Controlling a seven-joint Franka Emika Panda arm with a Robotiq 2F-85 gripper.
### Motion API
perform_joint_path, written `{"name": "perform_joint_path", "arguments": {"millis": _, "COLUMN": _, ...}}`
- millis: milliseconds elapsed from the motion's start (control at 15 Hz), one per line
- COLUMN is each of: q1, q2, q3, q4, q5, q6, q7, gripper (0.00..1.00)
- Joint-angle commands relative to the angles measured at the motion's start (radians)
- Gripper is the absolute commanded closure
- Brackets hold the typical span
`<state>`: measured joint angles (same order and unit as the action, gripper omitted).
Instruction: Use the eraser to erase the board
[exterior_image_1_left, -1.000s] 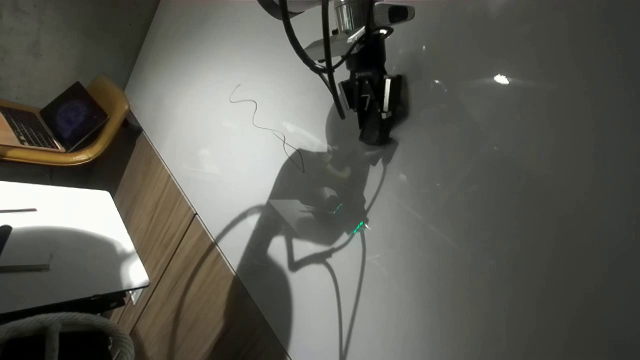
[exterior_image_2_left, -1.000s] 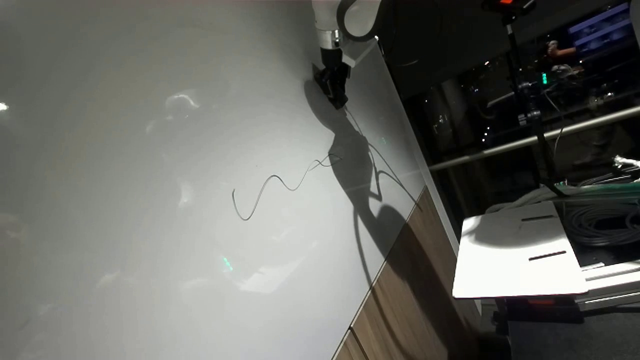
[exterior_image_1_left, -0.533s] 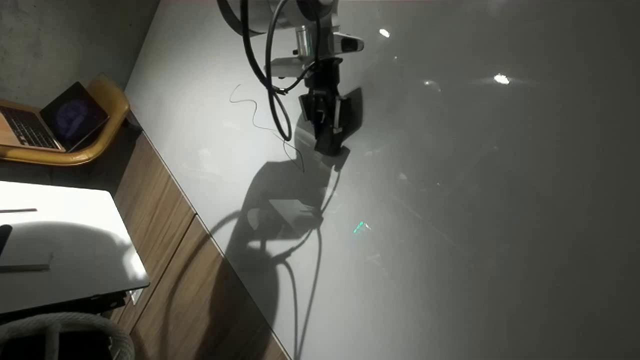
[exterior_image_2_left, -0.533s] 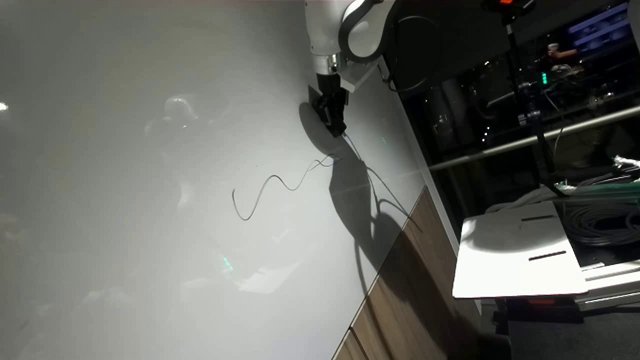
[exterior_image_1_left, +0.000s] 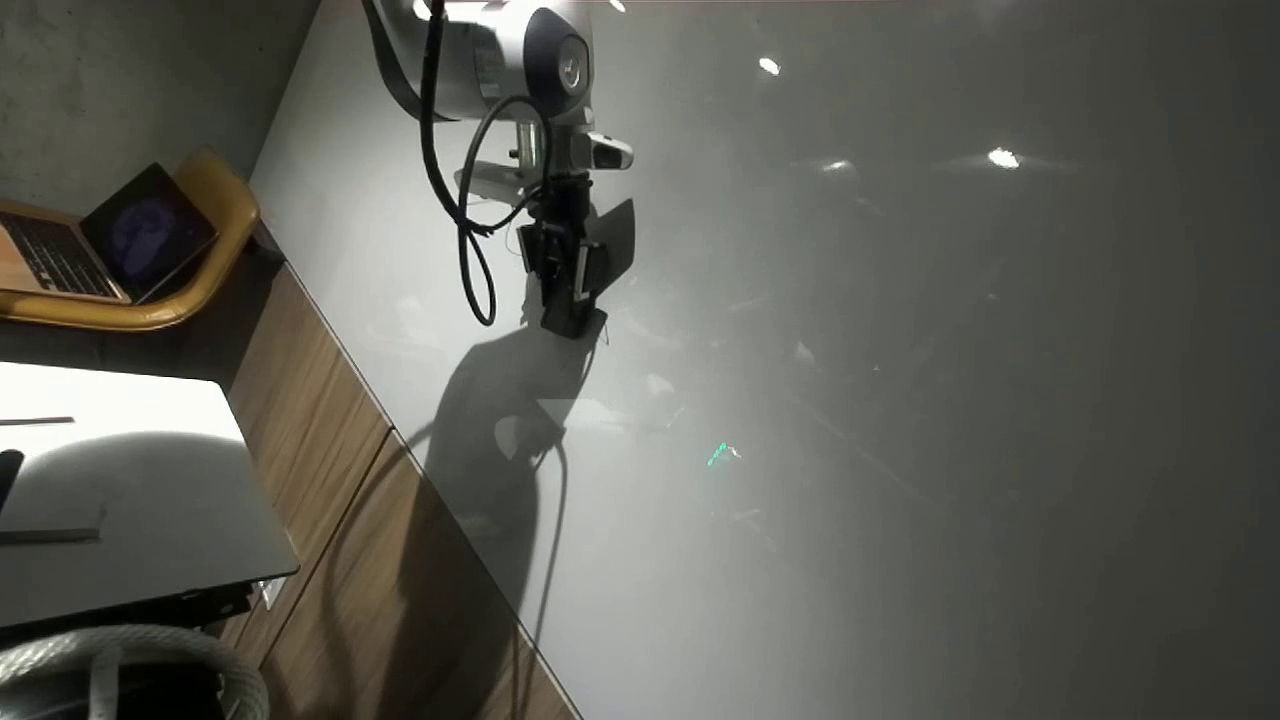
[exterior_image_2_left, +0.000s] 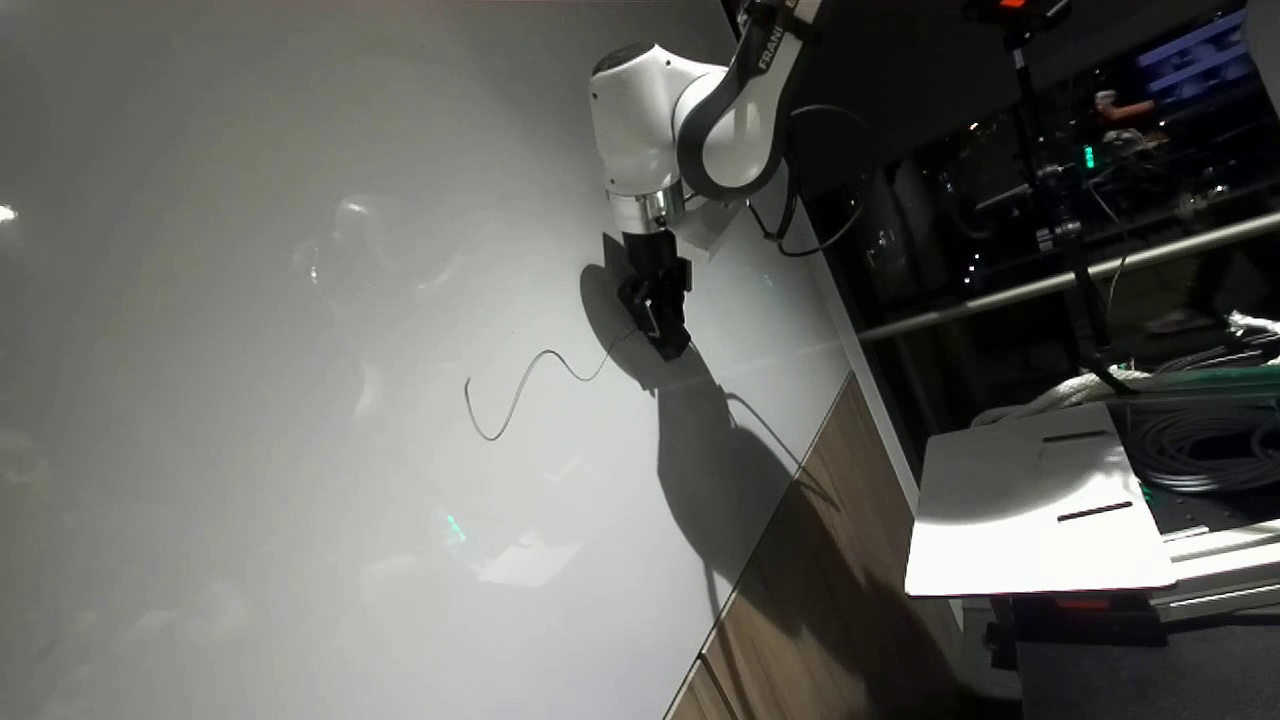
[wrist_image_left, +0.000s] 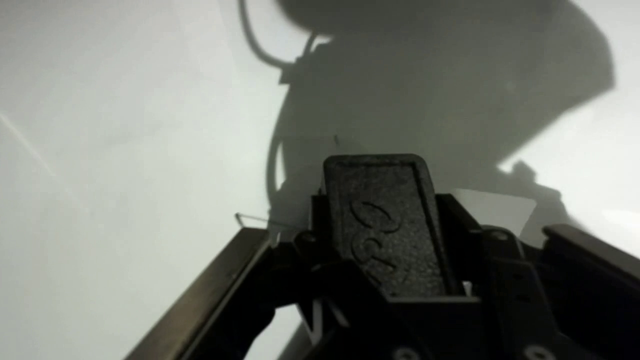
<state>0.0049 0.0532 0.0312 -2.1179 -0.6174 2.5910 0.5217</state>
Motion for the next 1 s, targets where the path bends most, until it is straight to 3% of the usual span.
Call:
{"name": "perform_joint_path", "arguments": {"millis": 0, "q1": 0.060, "q2": 0.105, "q3": 0.010, "q4": 0.063, "q5": -0.031, "q6": 0.043, "q7": 0.050, "gripper": 0.70}}
{"name": "perform_joint_path", "arguments": {"millis": 400, "q1": 0.216, "q2": 0.171, "q3": 0.050, "q4": 0.169, "q5": -0.079, "q6": -0.048, "q7": 0.110, "gripper": 0.70}}
{"name": "perform_joint_path", "arguments": {"millis": 933, "q1": 0.389, "q2": 0.310, "q3": 0.116, "q4": 0.465, "q5": -0.049, "q6": -0.298, "q7": 0.108, "gripper": 0.70}}
